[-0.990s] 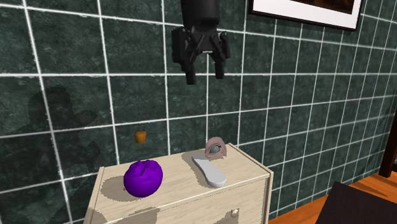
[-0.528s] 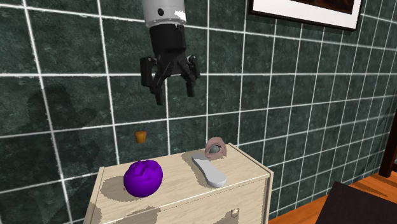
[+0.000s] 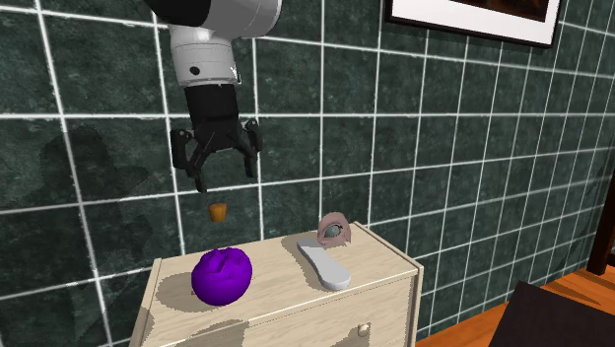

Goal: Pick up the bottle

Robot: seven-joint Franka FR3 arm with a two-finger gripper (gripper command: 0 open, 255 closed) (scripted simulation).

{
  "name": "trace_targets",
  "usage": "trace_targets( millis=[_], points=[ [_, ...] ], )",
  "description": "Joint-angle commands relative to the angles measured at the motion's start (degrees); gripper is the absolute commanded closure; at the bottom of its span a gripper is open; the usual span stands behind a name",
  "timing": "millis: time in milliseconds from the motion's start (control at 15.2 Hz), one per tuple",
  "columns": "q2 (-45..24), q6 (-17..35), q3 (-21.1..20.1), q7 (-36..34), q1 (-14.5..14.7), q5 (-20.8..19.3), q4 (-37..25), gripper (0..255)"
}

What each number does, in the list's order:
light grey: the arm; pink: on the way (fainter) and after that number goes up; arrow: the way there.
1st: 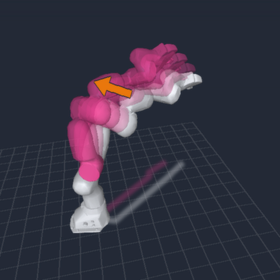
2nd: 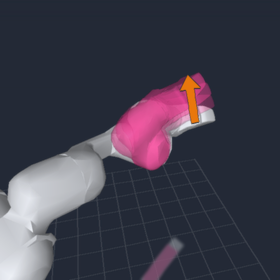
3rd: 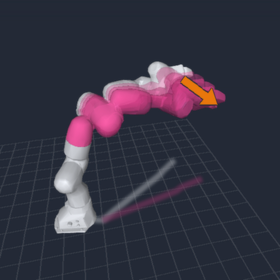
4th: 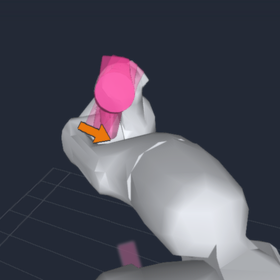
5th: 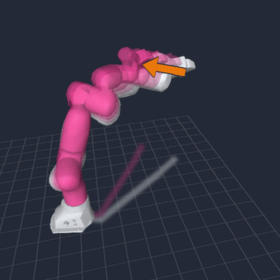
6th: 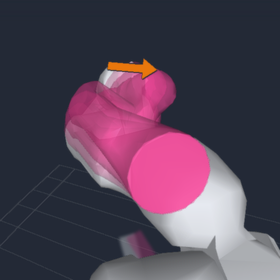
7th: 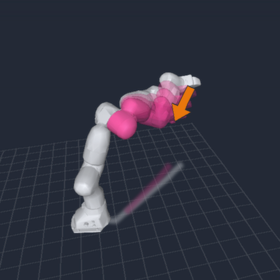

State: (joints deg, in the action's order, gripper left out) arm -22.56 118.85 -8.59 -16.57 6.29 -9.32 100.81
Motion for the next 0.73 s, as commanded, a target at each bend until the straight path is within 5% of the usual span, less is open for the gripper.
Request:
trace_targets(
  millis=[0,594,660],
  points=[
    [-4.1,-0.6,0.1,-0.5,0.6,-0.5,-4.6,0],
    [-7.0,3.9,0.5,-1.2,0.8,-1.2,-3.0,0],
    [-7.0,4.0,0.5,-1.2,0.8,-1.2,-2.9,255]
  ],
)
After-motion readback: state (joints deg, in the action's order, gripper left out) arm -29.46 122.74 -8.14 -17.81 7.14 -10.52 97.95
